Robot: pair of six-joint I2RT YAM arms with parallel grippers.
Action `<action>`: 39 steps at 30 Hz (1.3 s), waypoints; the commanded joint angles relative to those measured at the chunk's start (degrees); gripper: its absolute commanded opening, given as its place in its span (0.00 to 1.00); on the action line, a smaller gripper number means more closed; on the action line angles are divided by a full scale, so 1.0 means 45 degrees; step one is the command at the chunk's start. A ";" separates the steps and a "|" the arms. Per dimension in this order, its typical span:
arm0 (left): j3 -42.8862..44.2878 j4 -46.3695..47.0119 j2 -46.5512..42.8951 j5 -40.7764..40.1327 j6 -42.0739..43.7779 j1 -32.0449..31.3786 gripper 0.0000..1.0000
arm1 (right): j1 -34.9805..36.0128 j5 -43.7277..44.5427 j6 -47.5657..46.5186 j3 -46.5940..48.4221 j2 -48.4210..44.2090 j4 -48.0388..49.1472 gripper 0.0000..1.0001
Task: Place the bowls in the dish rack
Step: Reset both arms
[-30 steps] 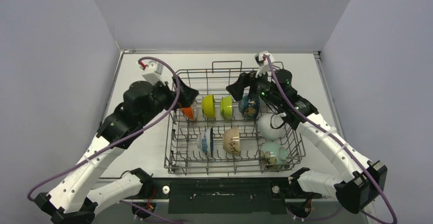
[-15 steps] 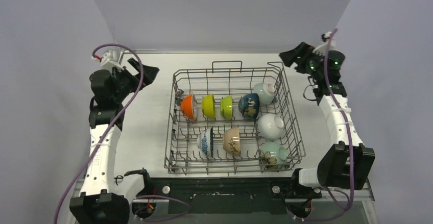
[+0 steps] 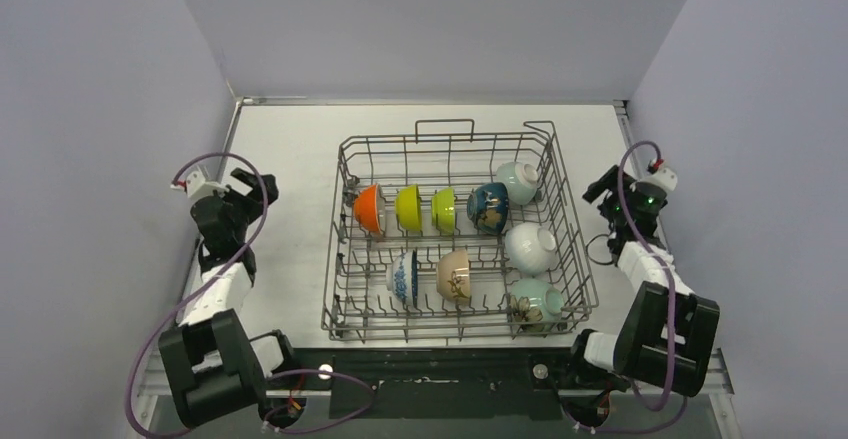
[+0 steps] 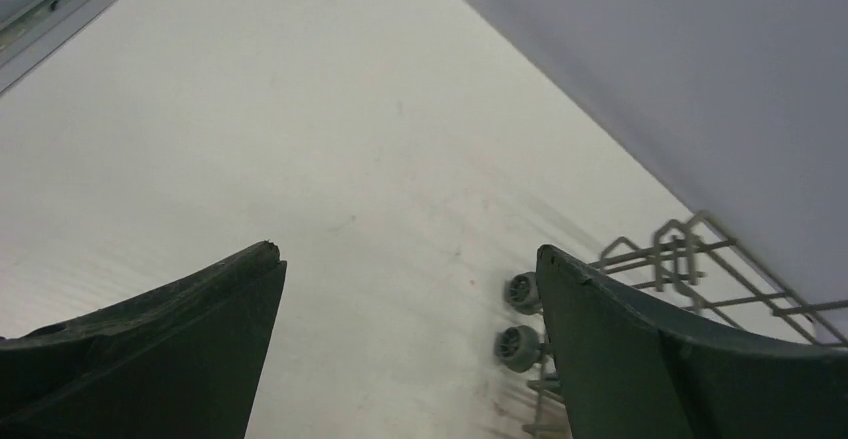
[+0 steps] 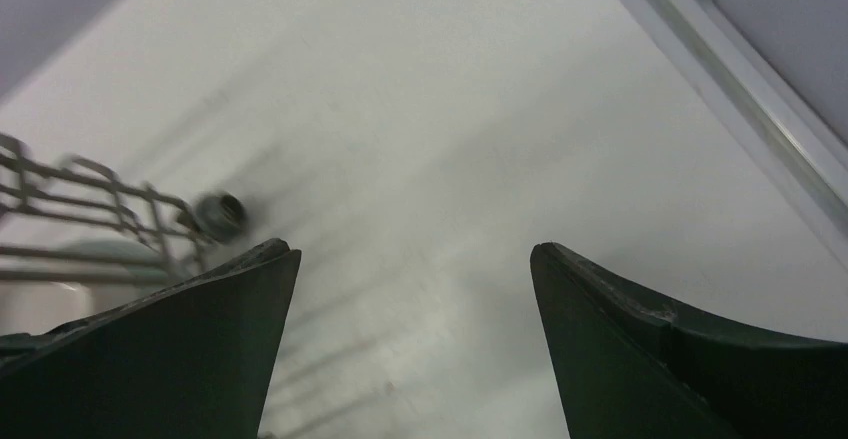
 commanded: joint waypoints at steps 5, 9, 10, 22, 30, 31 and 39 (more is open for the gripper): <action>-0.1230 0.3808 0.1033 -0.6302 0.4111 -0.3601 0.96 | 0.1329 0.4465 -0.2299 -0.5226 -0.1676 0.6715 0.90; -0.1159 0.4029 0.1659 -0.7300 0.4978 -0.4854 0.96 | 0.2059 0.4323 -0.2587 -0.5743 -0.0913 0.8344 0.90; -0.1289 0.4458 0.1791 -0.7383 0.5116 -0.4865 0.96 | 0.2126 0.4333 -0.2476 -0.5909 -0.0674 0.8893 0.90; -0.3034 0.6293 0.1946 -0.6983 0.5756 -0.4996 0.96 | 0.2474 0.4383 -0.2414 -0.6897 0.0811 1.2492 0.90; -0.4324 1.1269 0.4637 -0.6879 0.7074 -0.5871 0.96 | 0.3873 0.4109 -0.3798 -0.7663 0.4091 1.7631 0.90; -0.4202 1.0649 0.4366 -0.6773 0.7012 -0.5923 0.96 | 0.3933 0.4035 -0.3831 -0.7607 0.4425 1.8065 0.90; -0.3198 0.9193 0.4566 -0.7705 0.6747 -0.5956 0.96 | 0.4185 0.4203 -0.4058 -0.6612 0.3971 1.5527 0.90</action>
